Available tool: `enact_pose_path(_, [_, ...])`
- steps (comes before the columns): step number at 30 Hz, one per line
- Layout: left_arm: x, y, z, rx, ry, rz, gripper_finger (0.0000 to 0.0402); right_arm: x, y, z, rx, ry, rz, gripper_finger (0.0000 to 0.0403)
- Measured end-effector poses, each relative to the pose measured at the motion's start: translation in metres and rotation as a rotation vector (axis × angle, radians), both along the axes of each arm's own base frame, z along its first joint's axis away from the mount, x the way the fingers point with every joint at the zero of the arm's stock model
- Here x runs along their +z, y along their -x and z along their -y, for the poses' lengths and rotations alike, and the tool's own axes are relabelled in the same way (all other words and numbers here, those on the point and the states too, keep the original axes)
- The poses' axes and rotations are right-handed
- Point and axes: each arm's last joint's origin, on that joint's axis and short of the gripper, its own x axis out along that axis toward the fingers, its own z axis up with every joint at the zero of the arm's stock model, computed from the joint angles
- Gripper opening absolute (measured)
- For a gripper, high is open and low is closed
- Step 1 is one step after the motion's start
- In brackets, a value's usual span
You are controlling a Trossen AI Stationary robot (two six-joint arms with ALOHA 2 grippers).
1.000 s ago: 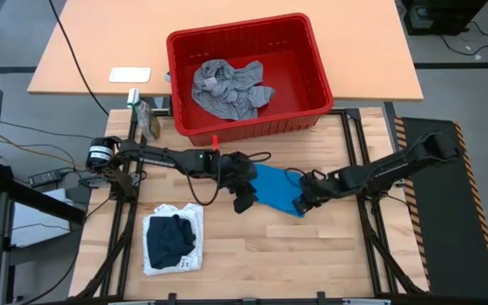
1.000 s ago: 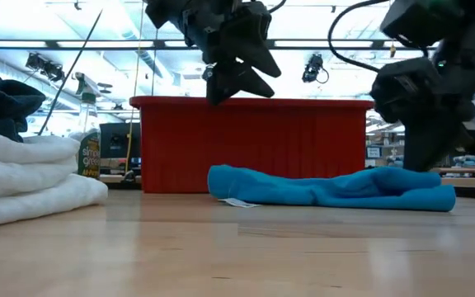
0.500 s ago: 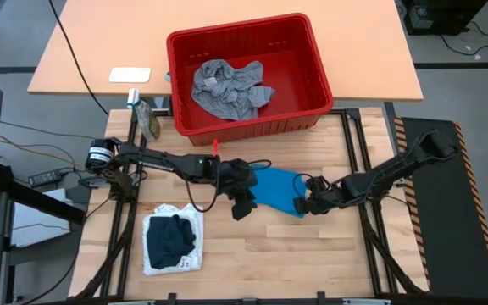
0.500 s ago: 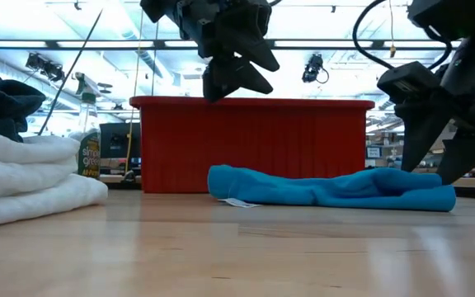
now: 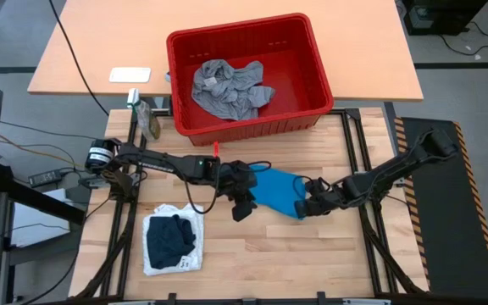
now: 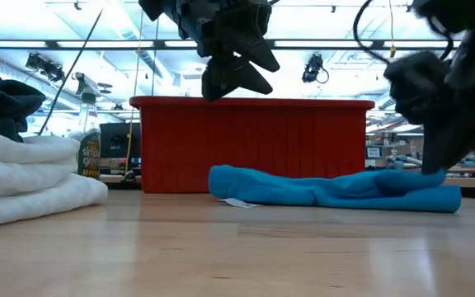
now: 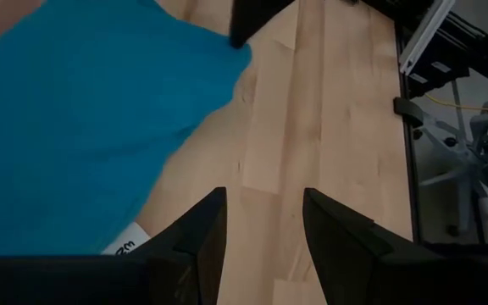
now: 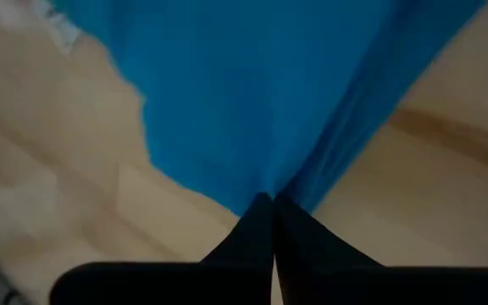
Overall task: Fold laundry
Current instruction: Fold the light blue shorts
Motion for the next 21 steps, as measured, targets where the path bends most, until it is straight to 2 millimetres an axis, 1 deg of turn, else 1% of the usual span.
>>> enact_pose_path(4, [0.000,0.001,0.002,0.006,0.013,-0.010,0.0157,0.024,-0.004,-0.021,0.021,-0.067,0.099,0.0005])
enact_pose_path(6, [0.000,0.001,0.005,0.004,0.017,-0.011,0.0157,0.029,-0.003,-0.030,0.017,-0.069,0.120,0.0004])
enact_pose_path(8, [-0.001,0.000,0.007,0.006,0.014,-0.010,0.0157,0.026,-0.002,-0.038,0.012,-0.084,0.109,0.0004])
enact_pose_path(11, [-0.001,0.001,0.010,0.025,0.014,-0.015,0.0157,0.014,-0.002,-0.048,0.016,-0.091,0.060,0.0006])
enact_pose_path(14, [-0.001,0.000,0.013,0.035,0.000,-0.004,0.0157,0.002,-0.011,-0.059,0.082,-0.127,0.056,0.0011])
enact_pose_path(17, [-0.002,0.000,0.015,0.048,-0.016,0.007,0.0157,-0.001,-0.027,-0.071,0.189,-0.181,0.178,0.0023])
enact_pose_path(19, [-0.002,0.000,0.015,0.049,-0.019,0.007,0.0157,0.002,-0.035,-0.077,0.269,-0.217,0.277,0.0038])
enact_pose_path(21, [-0.001,0.000,0.015,0.047,-0.022,0.013,0.0157,0.006,-0.038,-0.080,0.336,-0.240,0.335,0.0055])
